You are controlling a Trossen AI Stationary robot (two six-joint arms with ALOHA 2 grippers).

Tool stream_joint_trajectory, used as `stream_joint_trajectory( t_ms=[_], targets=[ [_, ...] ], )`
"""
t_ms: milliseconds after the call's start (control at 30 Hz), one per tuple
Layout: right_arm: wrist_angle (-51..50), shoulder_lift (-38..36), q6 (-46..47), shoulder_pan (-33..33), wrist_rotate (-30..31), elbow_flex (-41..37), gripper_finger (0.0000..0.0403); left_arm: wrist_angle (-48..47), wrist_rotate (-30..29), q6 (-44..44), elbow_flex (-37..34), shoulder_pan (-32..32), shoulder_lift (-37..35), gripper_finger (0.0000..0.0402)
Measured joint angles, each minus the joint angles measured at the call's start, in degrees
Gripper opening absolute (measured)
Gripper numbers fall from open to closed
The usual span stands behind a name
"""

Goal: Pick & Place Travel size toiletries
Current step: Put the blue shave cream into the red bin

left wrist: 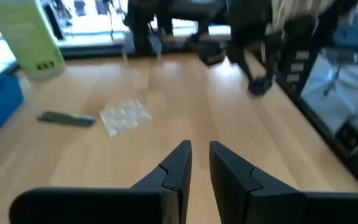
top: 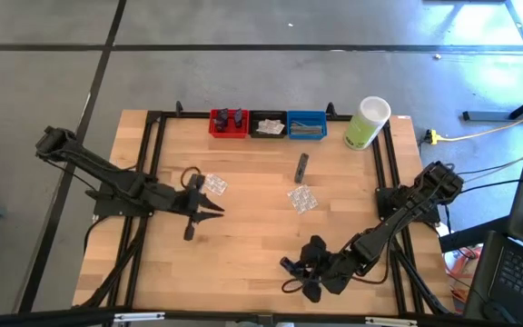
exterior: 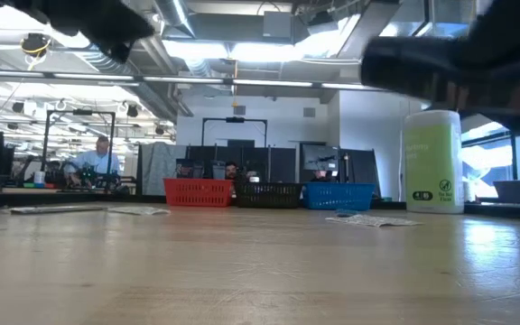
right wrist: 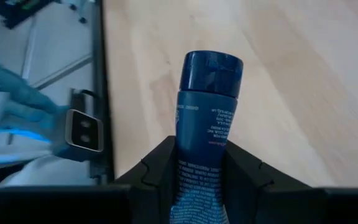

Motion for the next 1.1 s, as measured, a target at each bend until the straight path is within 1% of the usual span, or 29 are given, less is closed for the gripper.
stream_joint_trajectory(
  t_ms=[100, 200, 400, 500, 567, 667, 733, 867, 967, 1100],
  targets=[
    [3.42, 0.0, -2.89, -0.71, -2.55, 0.02, 0.0109, 0.81, 3.68, 2.07, -0.01, -0.02, 4.39, 0.0054],
    [7.03, 0.0, -6.09, -1.38, -5.83, 0.02, 0.011, 5.67, 7.36, 4.15, -0.02, -0.04, 9.06, 0.0054],
    [13.04, -0.04, -10.94, -2.84, -10.53, 0.04, 0.0103, 19.39, 9.13, 7.9, -0.02, -0.02, 17.32, 0.0055],
    [15.27, -0.04, -13.24, -3.33, -12.33, 0.04, 0.0099, 23.59, 10.42, 9.35, -0.02, -0.02, 20.46, 0.006],
    [16.5, -0.07, -14.75, -3.58, -12.76, 0.04, 0.0098, 26.63, 10.46, 9.57, -0.02, -0.22, 22.28, 0.0074],
    [18.38, -0.07, -17.12, -4.02, -13.38, 0.04, 0.01, 30.58, 11.52, 9.78, -0.02, -0.44, 24.8, 0.0107],
    [19.62, -0.07, -19.0, -4.4, -13.36, 0.07, 0.01, 35.13, 13.1, 10.35, -0.02, -0.44, 26.36, 0.0133],
    [23.59, -0.07, -24.19, -5.41, -13.71, 0.07, 0.0095, 45.28, 13.37, 11.33, 0.03, -0.43, 29.54, 0.0174],
    [27.32, -0.07, -29.0, -6.25, -13.86, 0.07, 0.009, 50.8, 14.64, 13.63, 0.57, -0.42, 32.0, 0.0185],
    [31.44, -0.07, -35.62, -7.55, -16.19, 0.07, 0.009, 56.24, 16.44, 14.84, 2.58, -0.44, 35.47, 0.0185]
  ],
)
